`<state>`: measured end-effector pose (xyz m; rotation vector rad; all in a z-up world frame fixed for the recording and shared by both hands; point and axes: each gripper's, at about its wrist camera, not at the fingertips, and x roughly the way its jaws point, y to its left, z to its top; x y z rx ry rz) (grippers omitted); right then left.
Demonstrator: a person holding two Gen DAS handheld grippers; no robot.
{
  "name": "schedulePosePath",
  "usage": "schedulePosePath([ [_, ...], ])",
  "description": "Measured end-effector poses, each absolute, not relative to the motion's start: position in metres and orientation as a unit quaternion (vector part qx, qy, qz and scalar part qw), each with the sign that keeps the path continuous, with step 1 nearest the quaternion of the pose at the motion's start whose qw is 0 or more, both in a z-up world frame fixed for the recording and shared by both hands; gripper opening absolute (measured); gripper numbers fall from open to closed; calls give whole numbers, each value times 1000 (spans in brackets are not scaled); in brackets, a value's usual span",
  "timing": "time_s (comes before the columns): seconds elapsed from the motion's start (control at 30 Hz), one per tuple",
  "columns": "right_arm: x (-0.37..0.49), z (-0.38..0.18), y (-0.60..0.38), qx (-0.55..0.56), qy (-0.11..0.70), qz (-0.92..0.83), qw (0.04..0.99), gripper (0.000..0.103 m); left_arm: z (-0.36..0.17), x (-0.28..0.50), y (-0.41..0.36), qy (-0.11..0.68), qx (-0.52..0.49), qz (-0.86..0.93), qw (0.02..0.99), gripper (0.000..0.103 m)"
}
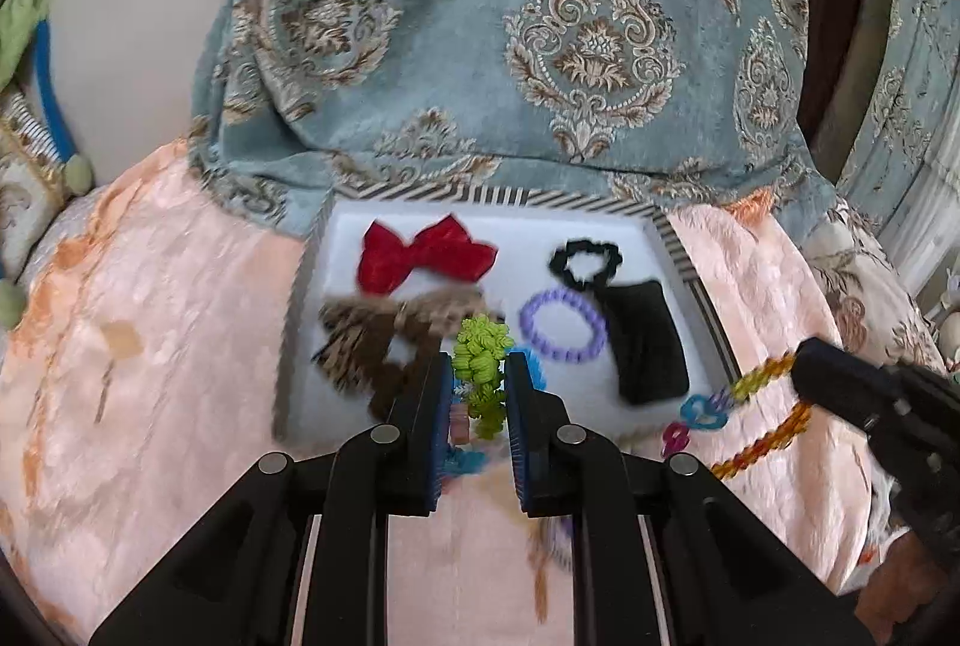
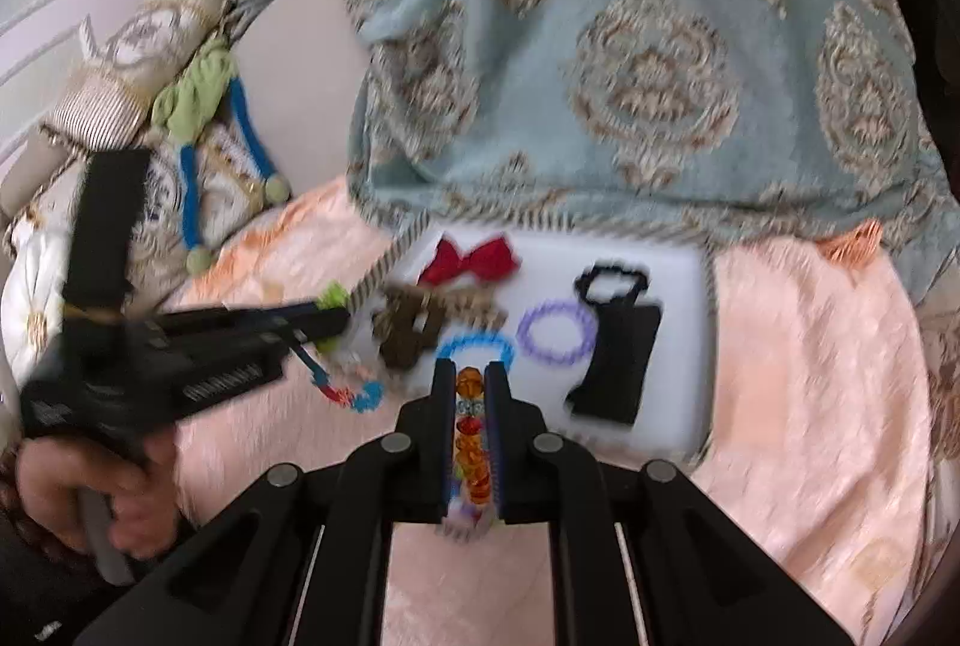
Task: Organize jewelry
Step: 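Place the green strand in the tray with the left gripper while the right gripper places the orange strand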
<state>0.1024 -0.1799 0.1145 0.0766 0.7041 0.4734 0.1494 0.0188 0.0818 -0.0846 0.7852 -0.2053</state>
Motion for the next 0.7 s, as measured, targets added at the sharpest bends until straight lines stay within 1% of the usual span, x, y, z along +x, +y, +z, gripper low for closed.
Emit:
schedulePosePath([
  [0.13, 144, 120, -185, 42, 349, 212, 912, 9, 75, 188, 11, 393, -50, -108, 912, 0],
  [0.23, 185, 110, -188, 44, 363, 187, 912, 9, 71, 215, 3, 401, -73, -128, 904, 0],
  [0.4, 242, 91, -195, 50, 375, 150, 913, 9, 66, 256, -18, 391, -91, -168, 900, 0],
  [0.57, 285, 67, -201, 66, 392, 123, 909, 9, 26, 307, -12, 431, -123, -152, 881, 0],
  [0.7, 308, 52, -193, 62, 404, 115, 905, 9, 7, 317, 2, 448, -125, -120, 877, 0],
])
